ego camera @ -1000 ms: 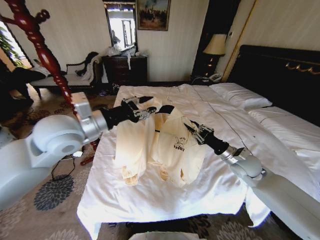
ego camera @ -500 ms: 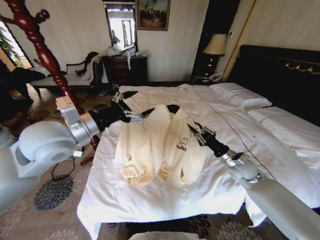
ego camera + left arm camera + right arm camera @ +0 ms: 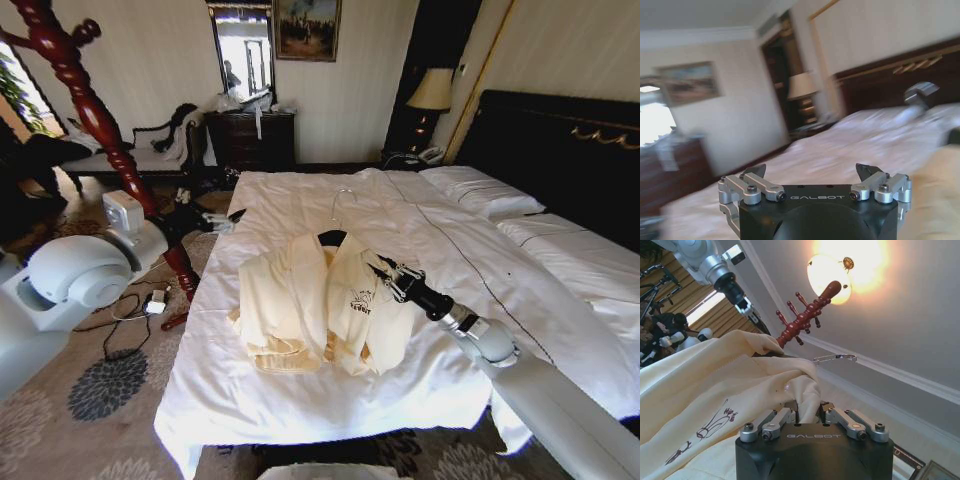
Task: Pick up the clothes from the bed and hang them on the clothes hanger.
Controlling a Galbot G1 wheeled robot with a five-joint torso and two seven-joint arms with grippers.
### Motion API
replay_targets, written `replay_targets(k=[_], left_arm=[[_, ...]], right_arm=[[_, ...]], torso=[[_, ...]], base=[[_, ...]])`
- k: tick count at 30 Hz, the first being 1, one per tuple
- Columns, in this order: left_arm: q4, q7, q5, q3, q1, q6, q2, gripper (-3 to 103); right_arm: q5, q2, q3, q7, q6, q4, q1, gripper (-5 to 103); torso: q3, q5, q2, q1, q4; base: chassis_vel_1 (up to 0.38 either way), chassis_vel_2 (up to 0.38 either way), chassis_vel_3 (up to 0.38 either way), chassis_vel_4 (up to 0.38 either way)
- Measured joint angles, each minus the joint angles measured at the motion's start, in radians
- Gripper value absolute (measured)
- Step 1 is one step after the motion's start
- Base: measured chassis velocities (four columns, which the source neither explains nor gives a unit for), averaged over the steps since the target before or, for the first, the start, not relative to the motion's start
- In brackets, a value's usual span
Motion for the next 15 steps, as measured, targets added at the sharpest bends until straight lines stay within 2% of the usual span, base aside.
replay_targets(k=[1, 2, 4, 7, 8, 11, 15], left_arm=[[-0.008, 0.038, -0.044, 0.0, -0.005, -0.007, 0.015, 100], [-0.008, 0.038, -0.044, 0.0, -0.005, -0.007, 0.015, 100], [-0.032, 0.121, -0.101, 0.004, -0.009, -0.018, 0.049, 100], [-0.07, 0.258, -0.136, 0.012, -0.002, -0.023, 0.086, 100], [-0.07, 0.258, -0.136, 0.012, -0.002, -0.023, 0.086, 100], [-0.087, 0.311, -0.148, 0.024, 0.005, -0.02, 0.09, 100], [-0.08, 0.318, -0.12, 0.046, 0.006, -0.012, 0.084, 100]], right_arm=[[-0.004, 0.002, 0.004, 0.007, 0.003, 0.0, 0.0, 19], [-0.004, 0.002, 0.004, 0.007, 0.003, 0.0, 0.0, 19], [-0.03, 0.01, 0.014, 0.026, 0.019, 0.001, 0.0, 19], [-0.075, 0.031, 0.029, 0.06, 0.056, 0.002, 0.0, 19], [-0.075, 0.031, 0.029, 0.06, 0.056, 0.002, 0.0, 19], [-0.103, 0.053, 0.034, 0.088, 0.08, 0.007, 0.001, 19], [-0.132, 0.064, 0.035, 0.101, 0.097, 0.015, 0.005, 19]], torso=[[0.0, 0.0002, 0.0, 0.0, -0.0001], [0.0, 0.0002, 0.0, 0.0, -0.0001], [0.0, 0.0003, 0.0, 0.0, 0.0], [0.0, 0.0003, 0.0, 0.0, 0.0001], [0.0, 0.0003, 0.0, 0.0, 0.0001], [0.0, 0.0002, 0.0, 0.0, 0.0001], [0.0, 0.0002, 0.0, 0.0, 0.0001]], base=[[0.0, 0.0, 0.0, 0.0], [0.0, 0.0, 0.0, 0.0], [0.0, 0.0, 0.0, 0.0], [0.0, 0.0, 0.0, 0.0], [0.0, 0.0, 0.0, 0.0], [0.0, 0.0, 0.0, 0.0], [0.0, 0.0, 0.0, 0.0]])
